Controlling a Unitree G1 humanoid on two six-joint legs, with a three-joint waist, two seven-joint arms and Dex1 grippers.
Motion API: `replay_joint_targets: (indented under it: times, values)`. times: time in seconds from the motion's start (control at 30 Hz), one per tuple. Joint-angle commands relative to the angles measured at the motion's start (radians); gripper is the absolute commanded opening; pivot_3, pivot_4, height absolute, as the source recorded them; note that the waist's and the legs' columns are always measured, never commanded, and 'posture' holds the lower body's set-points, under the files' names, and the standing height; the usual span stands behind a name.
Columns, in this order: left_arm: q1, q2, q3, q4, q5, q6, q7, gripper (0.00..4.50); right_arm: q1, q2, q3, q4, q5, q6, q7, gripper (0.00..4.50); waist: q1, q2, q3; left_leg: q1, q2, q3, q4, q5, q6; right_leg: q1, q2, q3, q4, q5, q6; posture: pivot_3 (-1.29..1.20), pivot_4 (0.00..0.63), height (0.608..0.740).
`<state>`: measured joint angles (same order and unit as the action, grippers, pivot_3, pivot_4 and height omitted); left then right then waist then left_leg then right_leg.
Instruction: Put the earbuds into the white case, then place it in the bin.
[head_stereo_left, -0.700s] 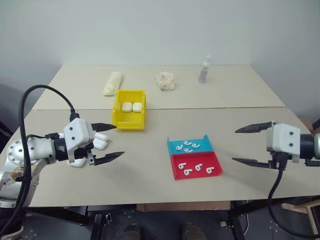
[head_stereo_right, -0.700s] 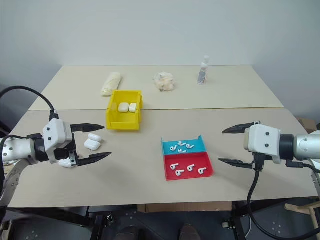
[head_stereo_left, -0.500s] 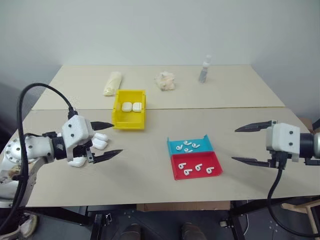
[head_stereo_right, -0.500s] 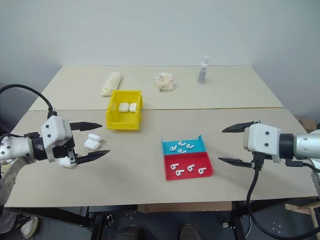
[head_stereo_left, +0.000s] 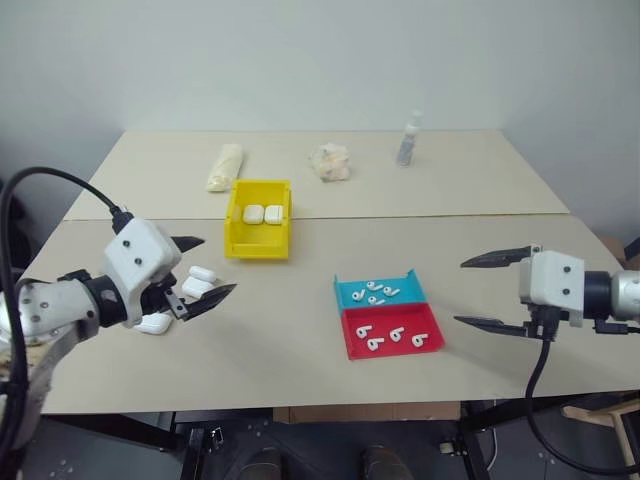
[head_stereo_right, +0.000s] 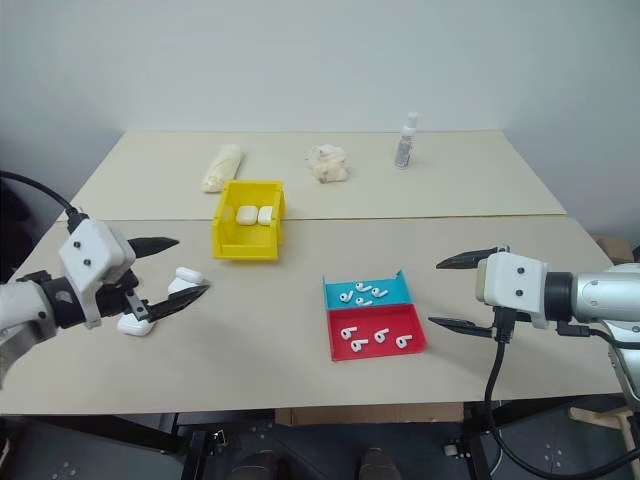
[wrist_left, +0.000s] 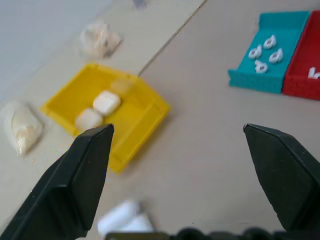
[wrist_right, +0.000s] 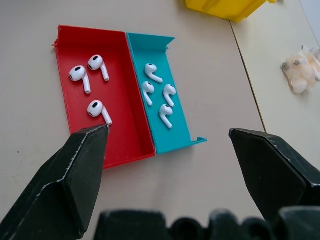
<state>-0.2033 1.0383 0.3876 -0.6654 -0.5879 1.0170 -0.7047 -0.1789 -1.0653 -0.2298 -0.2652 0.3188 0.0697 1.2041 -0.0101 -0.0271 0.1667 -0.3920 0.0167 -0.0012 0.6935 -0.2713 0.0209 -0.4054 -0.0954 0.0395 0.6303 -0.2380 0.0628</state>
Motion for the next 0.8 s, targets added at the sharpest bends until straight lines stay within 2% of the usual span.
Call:
replay_joint_targets:
  times: [0.03, 0.07, 0.2, 0.37, 0.6, 0.8]
  values:
    - [-0.254, 0.051, -0.024, 0.008, -0.130, 0.518, 0.100, 4.50, 0.023, 0.006, -0.028, -0.065, 0.025, 0.020, -0.019, 4.48, 0.008, 0.000, 0.000, 0.000, 0.000, 0.000, 0.000, 0.000, 0.000, 0.001, 0.000, -0.001, 0.001, 0.000, 0.001, 0.00, 0.150, 0.740]
    - [-0.303, 0.075, -0.060, 0.045, -0.171, 0.573, 0.136, 4.50, 0.034, 0.009, -0.026, -0.073, 0.023, 0.024, -0.025, 4.48, 0.008, 0.000, 0.000, 0.001, 0.000, 0.000, 0.000, 0.000, 0.000, 0.001, 0.000, -0.001, 0.000, 0.000, 0.001, 0.00, 0.150, 0.740]
    - [-0.362, 0.239, -0.178, 0.187, -0.346, 0.597, 0.303, 4.50, 0.054, 0.025, -0.009, -0.102, 0.016, 0.050, -0.059, 4.48, -0.006, 0.000, 0.000, 0.002, -0.001, 0.000, -0.001, -0.001, -0.001, 0.001, 0.000, 0.002, 0.002, -0.001, 0.001, 0.00, 0.150, 0.740]
    - [-0.365, 0.351, -0.254, 0.321, -0.518, 0.597, 0.463, 4.50, 0.051, 0.036, 0.007, -0.120, 0.019, 0.074, -0.078, 4.48, -0.009, 0.000, 0.001, 0.002, 0.000, 0.000, -0.002, -0.001, -0.001, -0.002, 0.000, 0.003, 0.002, -0.002, -0.001, 0.00, 0.150, 0.740]
    - [-0.398, 0.299, -0.320, 0.508, -0.624, 0.597, 0.605, 4.50, 0.041, 0.032, 0.014, -0.121, 0.023, 0.095, -0.083, 4.48, 0.002, 0.000, 0.001, 0.003, -0.001, 0.001, -0.002, -0.001, -0.002, 0.000, 0.000, 0.002, 0.001, -0.002, -0.001, 0.00, 0.150, 0.740]
    - [-0.486, 0.204, -0.423, 0.660, -0.564, 0.597, 0.649, 4.50, 0.061, 0.024, -0.006, -0.139, 0.024, 0.116, -0.083, 4.48, 0.004, 0.000, 0.001, 0.002, -0.002, 0.004, -0.002, 0.000, -0.002, -0.001, 0.000, 0.002, 0.001, -0.002, -0.001, 0.00, 0.150, 0.740]
